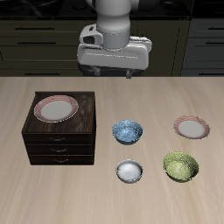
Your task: Place the white bowl onto the plate that is on top of the cabinet
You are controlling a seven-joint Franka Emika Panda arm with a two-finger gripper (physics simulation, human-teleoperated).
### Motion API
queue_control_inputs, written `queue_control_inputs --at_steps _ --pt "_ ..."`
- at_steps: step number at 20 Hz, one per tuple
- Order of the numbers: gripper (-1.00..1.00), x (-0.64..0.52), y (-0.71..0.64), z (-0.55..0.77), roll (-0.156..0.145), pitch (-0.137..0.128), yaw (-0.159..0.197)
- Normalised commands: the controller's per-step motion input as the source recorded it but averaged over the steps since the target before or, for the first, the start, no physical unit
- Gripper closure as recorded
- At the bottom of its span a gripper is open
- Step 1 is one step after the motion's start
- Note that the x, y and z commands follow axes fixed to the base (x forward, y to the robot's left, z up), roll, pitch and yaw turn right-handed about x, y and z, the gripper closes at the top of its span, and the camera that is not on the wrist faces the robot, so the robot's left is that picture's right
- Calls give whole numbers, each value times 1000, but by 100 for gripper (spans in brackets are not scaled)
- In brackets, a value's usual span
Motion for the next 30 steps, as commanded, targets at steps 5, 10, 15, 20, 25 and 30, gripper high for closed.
queue_control_inputs --at_steps 5,10,15,20,25,30 --pt "-100 181 52 -17 12 -15 -10" --pt "-100 298 109 20 1 -15 5" --pt "-100 351 62 125 1 -15 2" --pt "-100 246 134 56 34 -4 -3" --pt "-100 237 182 37 37 9 -18" --pt "-100 205 145 71 6 -25 15"
